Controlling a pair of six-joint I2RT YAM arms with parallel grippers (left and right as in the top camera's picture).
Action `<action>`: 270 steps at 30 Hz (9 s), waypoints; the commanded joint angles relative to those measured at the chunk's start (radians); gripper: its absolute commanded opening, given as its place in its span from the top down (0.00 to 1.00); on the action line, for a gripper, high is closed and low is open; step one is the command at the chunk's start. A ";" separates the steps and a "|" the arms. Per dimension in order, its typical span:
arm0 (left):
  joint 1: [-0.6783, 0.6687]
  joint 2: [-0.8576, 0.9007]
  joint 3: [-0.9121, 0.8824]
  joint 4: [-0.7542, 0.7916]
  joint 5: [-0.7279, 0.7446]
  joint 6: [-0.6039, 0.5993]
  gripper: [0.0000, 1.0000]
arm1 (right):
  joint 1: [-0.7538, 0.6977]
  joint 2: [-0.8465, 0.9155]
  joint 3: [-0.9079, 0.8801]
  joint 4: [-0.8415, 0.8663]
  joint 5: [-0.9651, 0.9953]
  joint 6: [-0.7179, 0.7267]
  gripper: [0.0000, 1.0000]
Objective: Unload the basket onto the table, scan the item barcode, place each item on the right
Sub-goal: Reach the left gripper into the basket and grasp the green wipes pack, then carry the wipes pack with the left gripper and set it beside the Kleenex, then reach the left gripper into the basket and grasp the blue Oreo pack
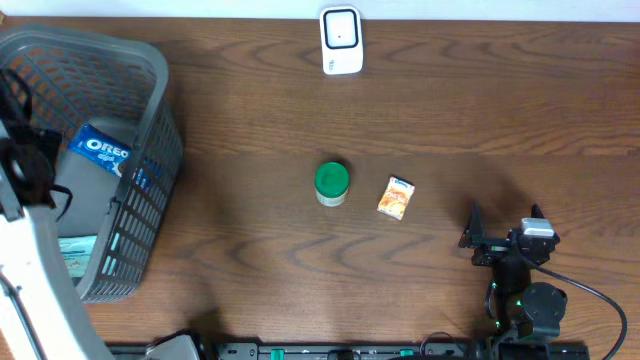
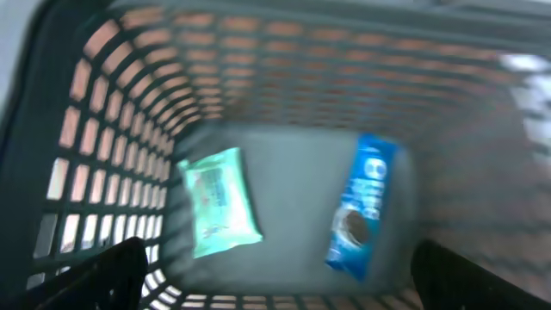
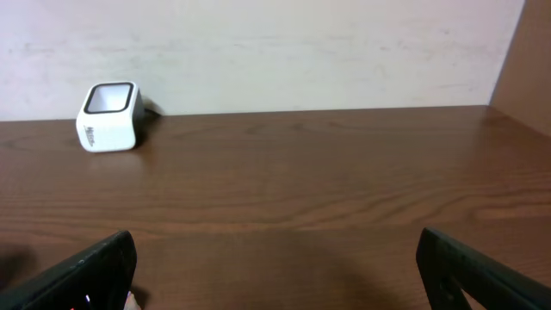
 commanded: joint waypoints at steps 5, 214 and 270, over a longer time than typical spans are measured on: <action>0.085 0.193 -0.117 0.018 0.009 -0.127 0.02 | -0.002 -0.005 -0.001 -0.004 -0.001 -0.014 0.01; -0.106 0.064 -0.029 0.324 -0.049 0.026 0.39 | -0.002 -0.005 -0.001 -0.004 -0.001 -0.014 0.01; -0.084 0.483 -0.288 0.454 -0.047 0.067 0.93 | -0.002 -0.005 -0.001 -0.004 -0.001 -0.014 0.01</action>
